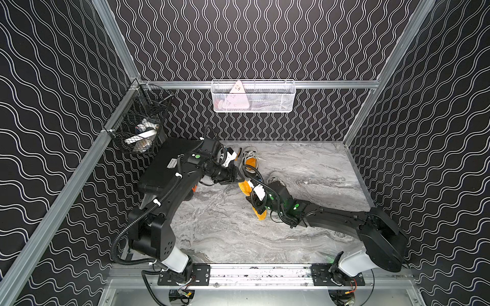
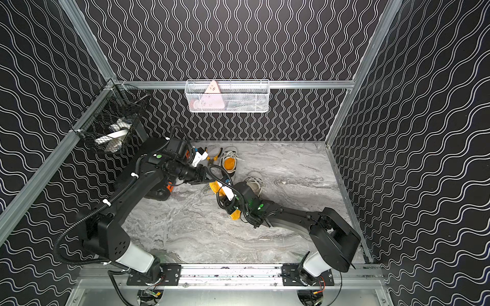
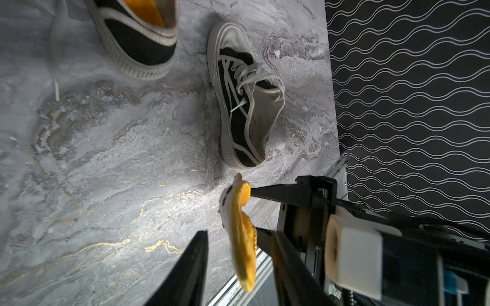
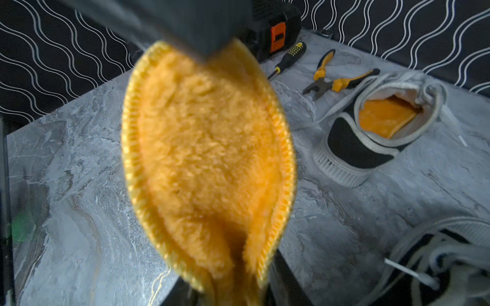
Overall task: Insert the insole into the shoe
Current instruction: Pick up the insole from the center of the board, then move the shoe to the center of the board.
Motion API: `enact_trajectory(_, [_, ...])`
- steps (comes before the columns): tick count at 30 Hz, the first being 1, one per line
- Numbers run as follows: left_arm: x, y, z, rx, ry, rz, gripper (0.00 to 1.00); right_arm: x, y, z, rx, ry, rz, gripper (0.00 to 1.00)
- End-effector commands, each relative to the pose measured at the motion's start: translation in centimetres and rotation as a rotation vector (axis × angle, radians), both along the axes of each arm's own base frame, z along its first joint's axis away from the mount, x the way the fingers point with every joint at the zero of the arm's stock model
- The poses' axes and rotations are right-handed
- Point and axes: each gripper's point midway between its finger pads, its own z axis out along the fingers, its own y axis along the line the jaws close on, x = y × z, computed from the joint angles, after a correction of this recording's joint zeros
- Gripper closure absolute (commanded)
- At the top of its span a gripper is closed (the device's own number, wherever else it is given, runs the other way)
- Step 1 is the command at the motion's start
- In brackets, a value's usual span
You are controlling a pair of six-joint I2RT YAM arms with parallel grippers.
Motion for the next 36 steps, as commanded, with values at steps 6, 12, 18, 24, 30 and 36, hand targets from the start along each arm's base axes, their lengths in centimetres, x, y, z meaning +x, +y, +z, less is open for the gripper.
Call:
enact_trajectory(6, [2.8, 2.1, 3.3, 0.102, -0.182, 0.14, 0.42, -0.6, -2.8, 0.8, -0.075, 0.22, -0.099, 0.64])
enact_trajectory(12, [2.7, -1.5, -0.7, 0.262, -0.22, 0.062, 0.42, 1.5, -10.2, 4.0, -0.101, 0.474, -0.365, 0.64])
enact_trajectory(18, [3.2, -8.6, -4.7, 0.41, -0.286, -0.092, 0.41, 1.1, -18.2, 3.5, -0.12, 0.578, -0.597, 0.64])
enact_trajectory(24, [4.8, -11.1, -9.6, 0.489, -0.199, -0.06, 0.41, 1.1, -22.2, 3.0, -0.075, 0.608, -0.717, 0.64])
enact_trajectory(30, [5.9, -11.4, -12.6, 0.538, -0.16, -0.045, 0.4, 0.3, -21.9, 1.8, -0.067, 0.646, -0.691, 0.64])
enact_trajectory(36, [5.9, -13.2, -13.2, 0.463, -0.129, -0.061, 0.39, -0.2, -22.0, 1.1, -0.081, 0.652, -0.679, 0.64])
